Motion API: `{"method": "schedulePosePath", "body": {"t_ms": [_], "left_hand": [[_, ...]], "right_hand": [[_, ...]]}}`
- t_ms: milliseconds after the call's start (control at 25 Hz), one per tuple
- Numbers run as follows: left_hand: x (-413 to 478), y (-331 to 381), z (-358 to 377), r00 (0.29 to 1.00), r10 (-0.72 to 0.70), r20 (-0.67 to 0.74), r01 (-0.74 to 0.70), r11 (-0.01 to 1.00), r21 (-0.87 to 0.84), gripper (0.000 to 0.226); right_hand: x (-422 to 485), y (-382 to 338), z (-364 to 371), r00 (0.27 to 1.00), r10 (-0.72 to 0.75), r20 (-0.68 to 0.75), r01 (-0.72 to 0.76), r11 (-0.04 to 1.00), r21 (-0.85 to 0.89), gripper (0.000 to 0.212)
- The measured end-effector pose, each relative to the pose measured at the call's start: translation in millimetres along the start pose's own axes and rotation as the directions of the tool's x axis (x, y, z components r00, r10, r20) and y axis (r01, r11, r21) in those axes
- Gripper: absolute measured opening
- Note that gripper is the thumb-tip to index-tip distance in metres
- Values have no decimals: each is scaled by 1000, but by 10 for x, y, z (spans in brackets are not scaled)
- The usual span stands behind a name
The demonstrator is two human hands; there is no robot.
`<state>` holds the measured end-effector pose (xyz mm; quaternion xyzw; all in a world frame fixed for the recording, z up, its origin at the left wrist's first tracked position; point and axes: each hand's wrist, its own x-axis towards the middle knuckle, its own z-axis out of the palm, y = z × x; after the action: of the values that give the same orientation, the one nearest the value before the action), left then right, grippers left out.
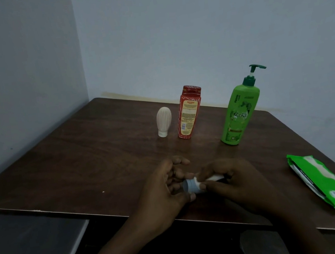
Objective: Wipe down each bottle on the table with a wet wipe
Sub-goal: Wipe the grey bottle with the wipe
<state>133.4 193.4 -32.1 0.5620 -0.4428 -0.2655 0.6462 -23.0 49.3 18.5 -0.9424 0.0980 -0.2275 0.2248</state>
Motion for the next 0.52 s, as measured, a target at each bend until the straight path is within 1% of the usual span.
{"method": "schedulePosePath", "body": {"t_ms": [80,120,240,320,400,520], "left_hand": [[8,-7,-14,1000,-15,2,15,1000,-14,65],[13,-11,-17,1000,-23,-4,23,1000,-19,65],[28,-21,-8,1000,-25,-13,25,1000,-3,62],[40,-33,-3,1000,-24,-13,24,1000,0,62],[43,-43,-2,1000,-21,-14,21,1000,9,62],[41,-45,-25,999,-28,-16,28,999,36,61]], "right_hand": [[47,-57,49,998,-59,9,59,996,-63,11],[48,-41,35,999,-49,7,49,996,-68,12],[-43,117,-75,997,68,-31,-67,998,9,19],[-120,224,-123,992,108,-62,-104,993,62,21],[-194,292,-147,987,140,-73,-131,985,116,20],[-294,397,-154,975,203,-87,-191,973,130,16]]}}
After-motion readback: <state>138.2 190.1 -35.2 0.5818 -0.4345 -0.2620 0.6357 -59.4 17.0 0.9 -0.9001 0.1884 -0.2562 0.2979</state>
